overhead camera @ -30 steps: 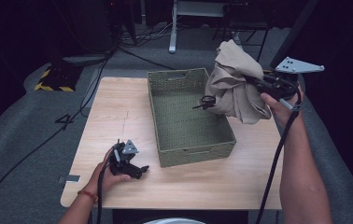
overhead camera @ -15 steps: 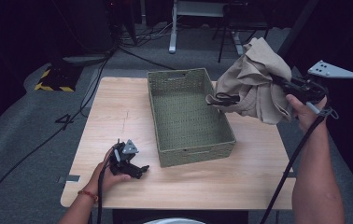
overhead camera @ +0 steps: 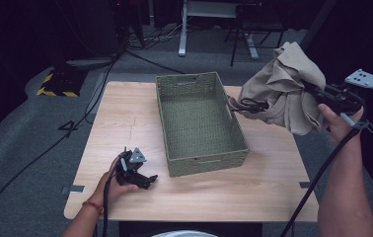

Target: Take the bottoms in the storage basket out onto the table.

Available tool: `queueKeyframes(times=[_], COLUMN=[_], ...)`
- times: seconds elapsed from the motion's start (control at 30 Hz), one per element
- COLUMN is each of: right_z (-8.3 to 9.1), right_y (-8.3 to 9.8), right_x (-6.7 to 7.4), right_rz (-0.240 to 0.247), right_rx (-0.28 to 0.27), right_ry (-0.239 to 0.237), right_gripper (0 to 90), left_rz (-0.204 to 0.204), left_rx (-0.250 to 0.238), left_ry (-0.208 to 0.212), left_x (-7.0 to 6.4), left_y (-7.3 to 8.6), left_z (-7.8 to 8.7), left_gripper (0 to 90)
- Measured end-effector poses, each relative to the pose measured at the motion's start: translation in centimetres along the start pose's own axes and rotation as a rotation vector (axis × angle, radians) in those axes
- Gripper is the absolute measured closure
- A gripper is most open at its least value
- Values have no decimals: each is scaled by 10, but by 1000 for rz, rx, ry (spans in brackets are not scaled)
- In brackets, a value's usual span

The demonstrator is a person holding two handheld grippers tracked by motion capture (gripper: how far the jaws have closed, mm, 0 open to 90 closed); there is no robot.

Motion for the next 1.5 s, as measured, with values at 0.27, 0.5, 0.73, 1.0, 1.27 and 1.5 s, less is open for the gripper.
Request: queueKeyframes(times=[0.27, 0.5, 0.73, 1.0, 1.27, 1.5], right_z=[13, -11, -28, -40, -46, -44], right_y=[8, 44, 85, 140, 196, 228], right_x=[-8, -5, 2, 15, 37, 62], right_rz=[4, -24, -59, -95, -154, -136], right_rx=[41, 117, 181, 283, 380, 480], right_ry=[34, 1, -24, -65, -98, -95], right_gripper=[822, 822, 820, 811, 791, 733], left_rz=[6, 7, 6, 9, 19, 42], left_rx=[0, 0, 0, 0, -2, -26], left_ry=[1, 2, 1, 0, -18, -33], left_x=[0, 0, 0, -1, -1, -5], left_y=[0, 0, 0, 0, 0, 2], left_z=[-1, -1, -1, 0, 1, 3], left_gripper=[2, 2, 2, 2, 7, 67])
Point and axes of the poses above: each handheld gripper's, and its own axes: z roughly backward along the jaws, y roughly out of its underside, x roughly to its left, the point moved 3 cm from there along -z, roughly forward along the jaws, and after that the axes turned 5 degrees about z, right-handed, at the moved point
